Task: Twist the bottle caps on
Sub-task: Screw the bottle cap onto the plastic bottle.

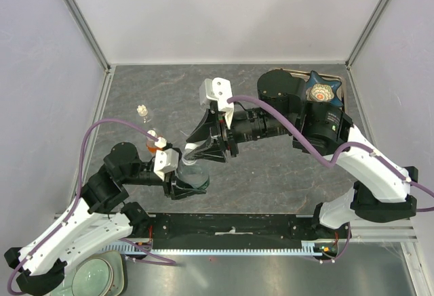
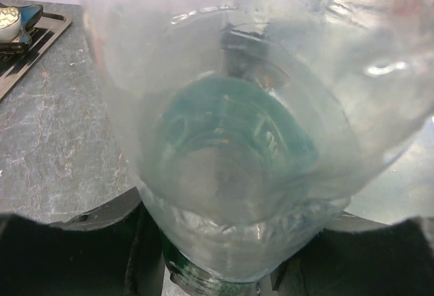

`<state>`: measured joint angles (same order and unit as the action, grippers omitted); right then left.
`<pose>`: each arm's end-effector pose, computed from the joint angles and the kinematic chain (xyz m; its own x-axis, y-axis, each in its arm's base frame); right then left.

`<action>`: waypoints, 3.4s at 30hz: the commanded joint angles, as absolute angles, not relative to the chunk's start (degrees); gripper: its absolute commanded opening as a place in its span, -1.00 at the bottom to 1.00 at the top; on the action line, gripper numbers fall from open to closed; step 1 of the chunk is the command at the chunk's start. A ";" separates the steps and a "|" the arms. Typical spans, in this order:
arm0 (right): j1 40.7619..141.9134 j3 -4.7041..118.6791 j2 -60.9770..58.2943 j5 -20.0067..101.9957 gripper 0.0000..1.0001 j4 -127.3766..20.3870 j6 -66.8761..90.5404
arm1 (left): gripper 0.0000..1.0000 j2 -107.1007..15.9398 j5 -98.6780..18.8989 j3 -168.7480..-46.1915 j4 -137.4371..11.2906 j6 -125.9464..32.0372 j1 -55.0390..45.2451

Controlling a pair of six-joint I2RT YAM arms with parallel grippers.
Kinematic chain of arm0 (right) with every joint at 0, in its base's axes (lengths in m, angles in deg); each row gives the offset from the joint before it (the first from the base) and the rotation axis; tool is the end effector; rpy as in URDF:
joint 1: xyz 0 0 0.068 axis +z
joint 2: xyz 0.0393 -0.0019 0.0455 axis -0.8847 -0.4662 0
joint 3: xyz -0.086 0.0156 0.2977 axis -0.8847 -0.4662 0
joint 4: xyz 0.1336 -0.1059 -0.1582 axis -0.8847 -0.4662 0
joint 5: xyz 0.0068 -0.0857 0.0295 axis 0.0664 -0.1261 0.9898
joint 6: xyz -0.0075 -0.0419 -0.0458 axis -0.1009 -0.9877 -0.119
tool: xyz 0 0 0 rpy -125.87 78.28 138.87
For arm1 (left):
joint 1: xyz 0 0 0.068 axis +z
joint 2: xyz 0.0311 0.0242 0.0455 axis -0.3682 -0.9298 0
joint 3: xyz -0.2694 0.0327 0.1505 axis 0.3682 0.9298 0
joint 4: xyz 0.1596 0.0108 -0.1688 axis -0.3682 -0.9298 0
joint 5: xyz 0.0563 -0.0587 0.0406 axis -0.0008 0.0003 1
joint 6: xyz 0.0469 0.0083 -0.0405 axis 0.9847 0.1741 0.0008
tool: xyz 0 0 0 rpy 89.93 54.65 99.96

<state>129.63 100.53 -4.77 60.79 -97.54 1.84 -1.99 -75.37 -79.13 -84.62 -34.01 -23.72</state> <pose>0.0747 0.2367 0.5655 -0.0113 -0.1553 -0.9878 -0.9959 -0.0870 0.0251 0.0239 -0.0707 0.3622 -0.0672 0.0924 -0.9935 0.9977 0.0181 -0.0658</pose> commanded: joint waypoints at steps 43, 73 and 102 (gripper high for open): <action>129.18 91.31 2.48 54.10 -1.00 -87.97 1.59 | -0.48 -4.01 -70.03 -75.82 -79.59 -47.76 -18.92; 139.72 88.41 2.48 27.30 -1.00 -84.28 -19.05 | -0.52 -4.72 -74.43 -73.44 -75.64 -52.25 -18.92; 143.17 79.01 10.65 13.92 -1.00 -73.65 -8.70 | -0.55 -1.64 -80.31 -74.41 -75.55 -49.96 -18.83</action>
